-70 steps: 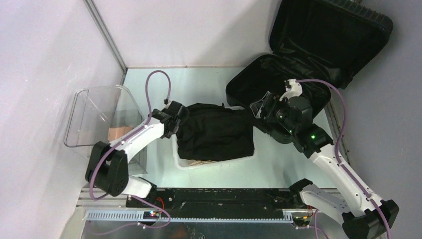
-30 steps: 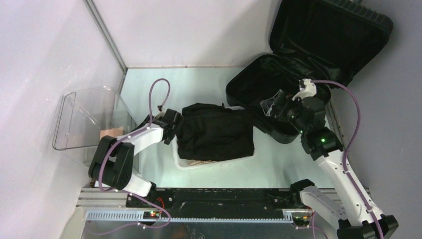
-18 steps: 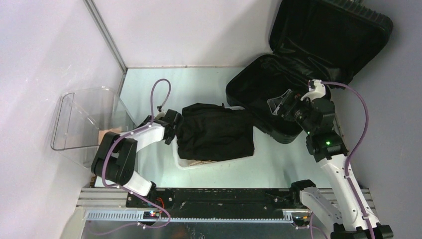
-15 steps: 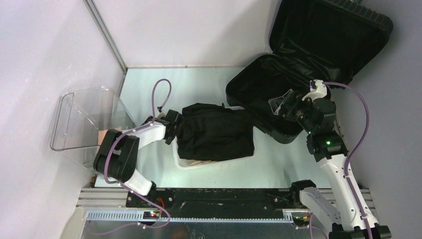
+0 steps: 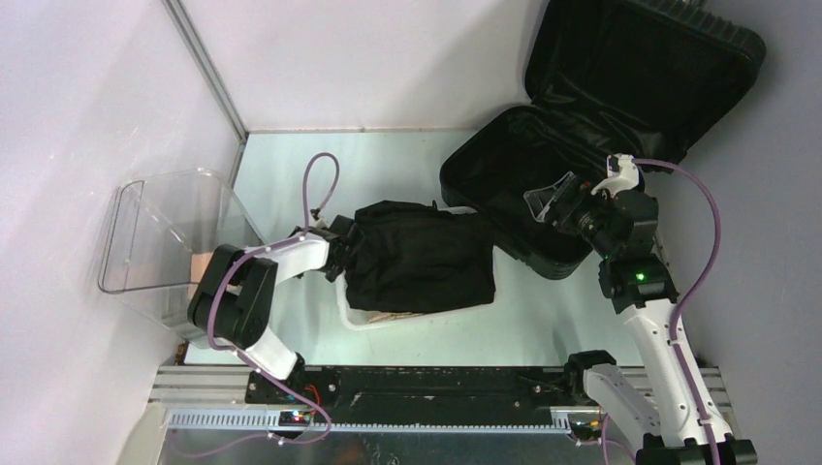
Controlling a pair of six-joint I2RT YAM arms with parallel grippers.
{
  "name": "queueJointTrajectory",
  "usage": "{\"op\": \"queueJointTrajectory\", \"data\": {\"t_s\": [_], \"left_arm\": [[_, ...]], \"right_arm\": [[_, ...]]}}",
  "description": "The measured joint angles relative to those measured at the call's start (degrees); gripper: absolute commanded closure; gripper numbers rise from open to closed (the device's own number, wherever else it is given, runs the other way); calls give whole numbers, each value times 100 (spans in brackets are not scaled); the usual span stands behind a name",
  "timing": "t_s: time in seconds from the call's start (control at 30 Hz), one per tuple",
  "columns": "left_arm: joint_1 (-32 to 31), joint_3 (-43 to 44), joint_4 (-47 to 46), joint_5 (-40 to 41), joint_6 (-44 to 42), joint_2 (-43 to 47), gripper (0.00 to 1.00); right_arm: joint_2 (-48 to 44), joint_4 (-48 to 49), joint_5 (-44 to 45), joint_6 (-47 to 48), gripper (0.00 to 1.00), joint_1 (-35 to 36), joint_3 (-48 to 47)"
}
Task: Open, take out, and arrange the luggage
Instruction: Open the drawer of the storage box.
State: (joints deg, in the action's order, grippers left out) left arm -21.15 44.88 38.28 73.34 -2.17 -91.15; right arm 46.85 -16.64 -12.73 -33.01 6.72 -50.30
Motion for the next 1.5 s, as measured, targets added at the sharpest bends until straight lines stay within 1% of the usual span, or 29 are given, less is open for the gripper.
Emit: {"op": "queueJointTrajectory", "data": {"t_s": [0.27,0.57,0.6,0.63,0.67,0.7,0.73,0.77,0.83,0.97,1.03,1.13,1.2,1.27,1.33,1.4,1.5], "left_arm": [[-494,614,476,2,584,-389,100],[-887,848,636,-7,737,-389,100],[-907,848,651,-9,754,-389,97],[-918,848,667,-13,776,-389,88],[-925,848,673,-13,782,-389,82],[-927,835,664,-4,796,-387,71],[-927,811,658,-2,804,-378,66],[-927,741,605,13,837,-358,60],[-918,566,546,35,844,-310,56],[-844,151,433,214,942,-306,56],[-811,111,431,426,1056,-376,57],[-763,219,658,914,1720,-730,60],[-715,573,1582,1241,2839,-1204,64],[-667,1014,2830,1449,4107,-1738,65],[-625,1268,3724,1598,5045,-2085,65],[-619,1375,4317,1624,5707,-2243,65],[-605,1375,4653,1622,6214,-2262,60]], "right_arm": [[-37,-4,-57,7,10,-61,0],[-68,-109,17,4,10,-87,0],[-61,-129,33,4,10,-87,0],[-55,-142,48,4,10,-90,0],[-46,-153,55,4,10,-92,0],[-42,-166,63,4,10,-96,0],[-42,-175,68,4,10,-98,0],[-42,-173,70,4,10,-98,2],[-42,-177,66,2,10,-98,2],[-33,-267,48,9,10,-98,-7],[13,-376,46,46,10,-83,-55],[120,-546,48,101,10,-9,-195],[188,-623,46,140,10,48,-317],[227,-691,42,162,10,85,-444],[225,-726,44,166,10,98,-540],[199,-732,48,166,10,98,-603],[146,-780,48,166,10,98,-623]]}}
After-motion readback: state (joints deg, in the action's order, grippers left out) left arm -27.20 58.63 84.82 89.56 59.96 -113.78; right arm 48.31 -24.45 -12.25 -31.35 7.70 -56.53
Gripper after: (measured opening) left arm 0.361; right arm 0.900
